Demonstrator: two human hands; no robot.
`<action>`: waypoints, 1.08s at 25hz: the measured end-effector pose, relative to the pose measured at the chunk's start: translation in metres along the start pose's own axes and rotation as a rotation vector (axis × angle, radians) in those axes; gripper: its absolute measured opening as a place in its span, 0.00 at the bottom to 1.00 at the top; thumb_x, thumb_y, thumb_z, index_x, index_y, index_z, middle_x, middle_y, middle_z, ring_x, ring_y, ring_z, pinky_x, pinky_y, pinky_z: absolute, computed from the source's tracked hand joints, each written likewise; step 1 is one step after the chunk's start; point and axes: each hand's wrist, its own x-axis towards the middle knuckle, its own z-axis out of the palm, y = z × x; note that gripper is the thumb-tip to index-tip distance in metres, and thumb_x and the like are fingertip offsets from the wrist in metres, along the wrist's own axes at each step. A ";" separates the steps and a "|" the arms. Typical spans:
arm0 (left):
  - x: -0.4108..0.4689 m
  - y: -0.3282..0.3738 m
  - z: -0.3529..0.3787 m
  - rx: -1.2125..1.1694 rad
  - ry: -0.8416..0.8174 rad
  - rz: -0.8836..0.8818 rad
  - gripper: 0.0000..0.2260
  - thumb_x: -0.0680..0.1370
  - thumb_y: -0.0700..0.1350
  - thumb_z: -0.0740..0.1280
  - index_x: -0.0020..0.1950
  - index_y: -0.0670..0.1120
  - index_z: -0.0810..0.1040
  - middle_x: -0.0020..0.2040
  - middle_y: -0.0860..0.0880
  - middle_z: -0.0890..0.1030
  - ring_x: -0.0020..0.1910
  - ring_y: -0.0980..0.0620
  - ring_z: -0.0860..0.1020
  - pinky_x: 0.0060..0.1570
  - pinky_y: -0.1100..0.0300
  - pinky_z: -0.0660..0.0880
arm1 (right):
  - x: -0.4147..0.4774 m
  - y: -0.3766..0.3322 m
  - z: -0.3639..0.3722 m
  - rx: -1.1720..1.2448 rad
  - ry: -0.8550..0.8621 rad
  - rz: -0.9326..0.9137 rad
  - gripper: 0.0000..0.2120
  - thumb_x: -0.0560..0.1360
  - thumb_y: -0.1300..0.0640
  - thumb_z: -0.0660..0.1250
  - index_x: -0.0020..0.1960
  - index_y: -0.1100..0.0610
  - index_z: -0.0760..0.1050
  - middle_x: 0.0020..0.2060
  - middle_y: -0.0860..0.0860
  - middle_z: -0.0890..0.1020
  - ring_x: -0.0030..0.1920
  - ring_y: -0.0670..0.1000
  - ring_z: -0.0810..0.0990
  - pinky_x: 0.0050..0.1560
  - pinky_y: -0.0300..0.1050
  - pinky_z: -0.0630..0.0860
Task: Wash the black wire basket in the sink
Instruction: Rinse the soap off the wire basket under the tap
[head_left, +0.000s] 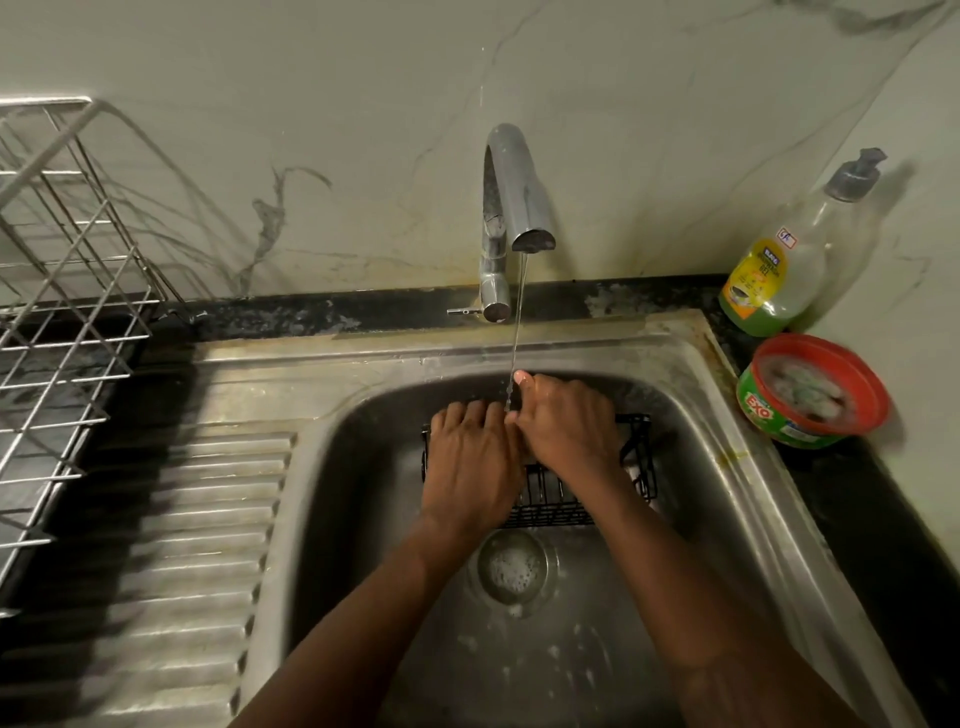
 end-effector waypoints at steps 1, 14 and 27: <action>-0.010 -0.003 0.001 0.000 -0.004 0.060 0.20 0.86 0.51 0.48 0.62 0.48 0.77 0.60 0.47 0.79 0.62 0.46 0.76 0.67 0.50 0.67 | 0.000 0.000 -0.001 0.003 0.005 0.002 0.23 0.85 0.43 0.52 0.43 0.53 0.77 0.34 0.53 0.83 0.35 0.56 0.83 0.34 0.46 0.73; 0.050 -0.026 -0.008 -0.062 -0.120 -0.439 0.30 0.84 0.60 0.48 0.37 0.44 0.80 0.37 0.45 0.83 0.37 0.44 0.80 0.41 0.56 0.76 | 0.001 -0.004 0.000 -0.031 -0.054 -0.003 0.25 0.86 0.44 0.49 0.44 0.54 0.78 0.37 0.55 0.82 0.34 0.55 0.76 0.37 0.46 0.66; 0.000 0.009 0.000 -0.113 -0.004 0.035 0.10 0.80 0.50 0.54 0.49 0.51 0.75 0.43 0.52 0.79 0.43 0.53 0.77 0.56 0.53 0.73 | 0.001 0.005 0.008 0.168 0.081 0.052 0.21 0.86 0.48 0.52 0.49 0.55 0.80 0.31 0.51 0.80 0.30 0.52 0.76 0.34 0.42 0.66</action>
